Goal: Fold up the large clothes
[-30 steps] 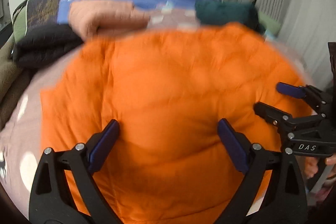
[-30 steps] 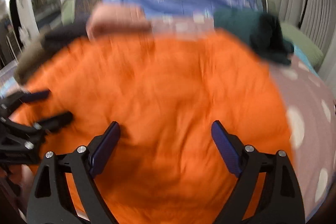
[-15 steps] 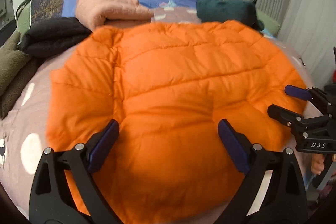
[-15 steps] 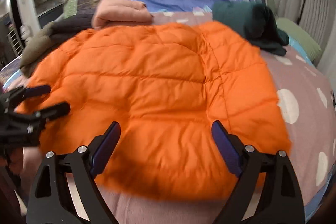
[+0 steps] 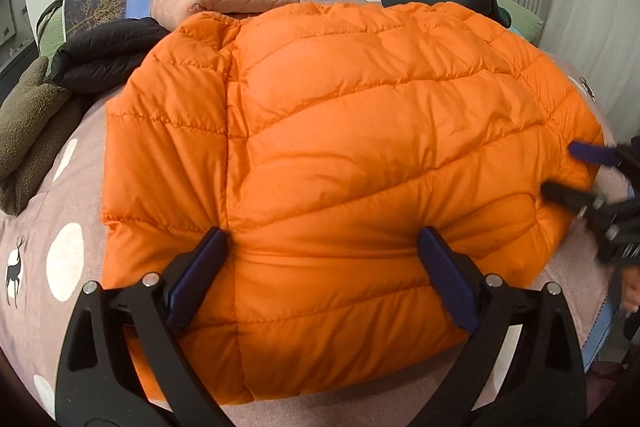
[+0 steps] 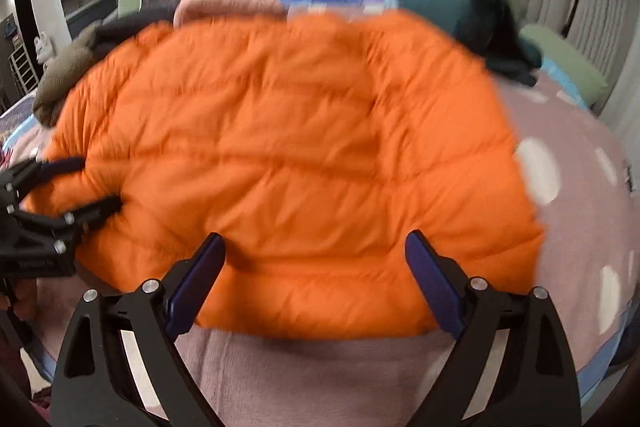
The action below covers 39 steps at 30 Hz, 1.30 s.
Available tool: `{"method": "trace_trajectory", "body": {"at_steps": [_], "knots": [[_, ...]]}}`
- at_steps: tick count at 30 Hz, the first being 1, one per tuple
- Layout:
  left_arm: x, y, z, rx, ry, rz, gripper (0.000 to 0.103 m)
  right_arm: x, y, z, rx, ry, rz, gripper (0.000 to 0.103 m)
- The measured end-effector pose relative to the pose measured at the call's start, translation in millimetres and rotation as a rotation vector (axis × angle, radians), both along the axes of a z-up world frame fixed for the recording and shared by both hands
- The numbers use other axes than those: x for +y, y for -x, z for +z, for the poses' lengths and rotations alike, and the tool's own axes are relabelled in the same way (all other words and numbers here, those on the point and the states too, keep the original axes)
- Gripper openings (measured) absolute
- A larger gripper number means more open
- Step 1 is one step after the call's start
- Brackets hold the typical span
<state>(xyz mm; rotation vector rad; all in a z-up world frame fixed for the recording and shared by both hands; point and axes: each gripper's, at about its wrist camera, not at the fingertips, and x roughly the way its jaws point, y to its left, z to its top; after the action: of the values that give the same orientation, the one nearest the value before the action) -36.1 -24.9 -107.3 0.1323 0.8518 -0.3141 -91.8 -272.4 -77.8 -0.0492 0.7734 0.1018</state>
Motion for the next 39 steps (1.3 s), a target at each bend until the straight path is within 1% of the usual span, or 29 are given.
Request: {"method": "trace_trajectory", "body": {"at_steps": [1, 3, 4, 6, 8, 10, 11, 13, 14, 15, 17, 19, 20, 22, 23, 24, 25, 26, 27, 31, 33, 35, 37, 38, 39], "knots": [[0, -1, 2, 0.001, -0.001, 0.001, 0.098, -4, -2, 7, -0.025, -0.004, -0.01, 0.092], [-1, 2, 6, -0.009, -0.006, 0.0, 0.098, -10, -6, 7, -0.024, 0.002, -0.04, 0.092], [-1, 0, 6, -0.015, -0.012, -0.002, 0.098, -16, -14, -2, 0.016, 0.007, -0.064, 0.092], [1, -2, 1, -0.012, -0.013, -0.004, 0.099, -28, -27, -25, 0.097, -0.002, -0.076, 0.092], [6, 0, -1, -0.015, 0.016, -0.012, 0.099, -35, -24, -28, 0.098, -0.035, -0.058, 0.092], [10, 4, 2, -0.023, 0.021, -0.014, 0.098, -37, -21, -19, 0.092, -0.04, -0.047, 0.092], [14, 6, 7, -0.029, 0.021, -0.009, 0.096, -39, -18, -10, 0.079, -0.058, -0.044, 0.092], [18, 8, 21, -0.058, 0.028, -0.003, 0.087, -42, -17, 9, 0.034, -0.094, -0.024, 0.092], [21, 9, 33, -0.094, 0.039, -0.006, 0.081, -41, -19, 20, -0.001, -0.105, -0.01, 0.092], [22, 8, 45, -0.129, 0.046, -0.004, 0.081, -39, -23, 29, -0.028, -0.111, -0.004, 0.091], [22, -3, 61, -0.174, 0.053, 0.006, 0.081, -32, -37, 45, -0.072, -0.116, -0.002, 0.091], [22, -20, 68, -0.183, 0.037, 0.041, 0.081, -23, -52, 55, -0.103, -0.124, 0.008, 0.091], [23, -32, 65, -0.164, 0.04, 0.057, 0.081, -17, -61, 57, -0.115, -0.132, 0.015, 0.09], [26, -50, 52, -0.113, 0.019, 0.106, 0.081, -8, -74, 53, -0.115, -0.146, 0.026, 0.09], [28, -61, 36, -0.063, -0.009, 0.138, 0.081, -2, -89, 40, -0.089, -0.126, 0.022, 0.09], [29, -67, 24, -0.033, -0.029, 0.162, 0.082, 1, -98, 26, -0.052, -0.1, 0.007, 0.09], [33, -70, 10, -0.029, -0.037, 0.174, 0.083, 2, -110, 6, 0.015, -0.079, -0.016, 0.091], [35, -67, 7, -0.049, -0.032, 0.166, 0.085, 0, -119, -16, 0.046, -0.09, -0.014, 0.094], [36, -64, 4, -0.065, -0.028, 0.155, 0.085, 1, -119, -23, 0.01, -0.076, -0.002, 0.095], [42, -62, 4, -0.062, -0.014, 0.143, 0.085, 8, -116, -15, 0.031, -0.028, 0.004, 0.095], [47, -58, 9, -0.056, 0.02, 0.143, 0.085, 6, -113, -7, 0.042, -0.037, 0.005, 0.094], [60, -51, 19, -0.068, 0.085, 0.141, 0.085, 1, -109, 6, 0.039, -0.073, 0.002, 0.094], [74, -46, 27, -0.086, 0.122, 0.161, 0.087, -1, -109, 23, 0.006, -0.096, 0.006, 0.094], [84, -43, 30, -0.099, 0.136, 0.183, 0.092, 1, -108, 26, -0.008, -0.088, 0.01, 0.094], [92, -41, 30, -0.105, 0.14, 0.204, 0.094, 3, -110, 31, -0.021, -0.077, 0.016, 0.094]]}}
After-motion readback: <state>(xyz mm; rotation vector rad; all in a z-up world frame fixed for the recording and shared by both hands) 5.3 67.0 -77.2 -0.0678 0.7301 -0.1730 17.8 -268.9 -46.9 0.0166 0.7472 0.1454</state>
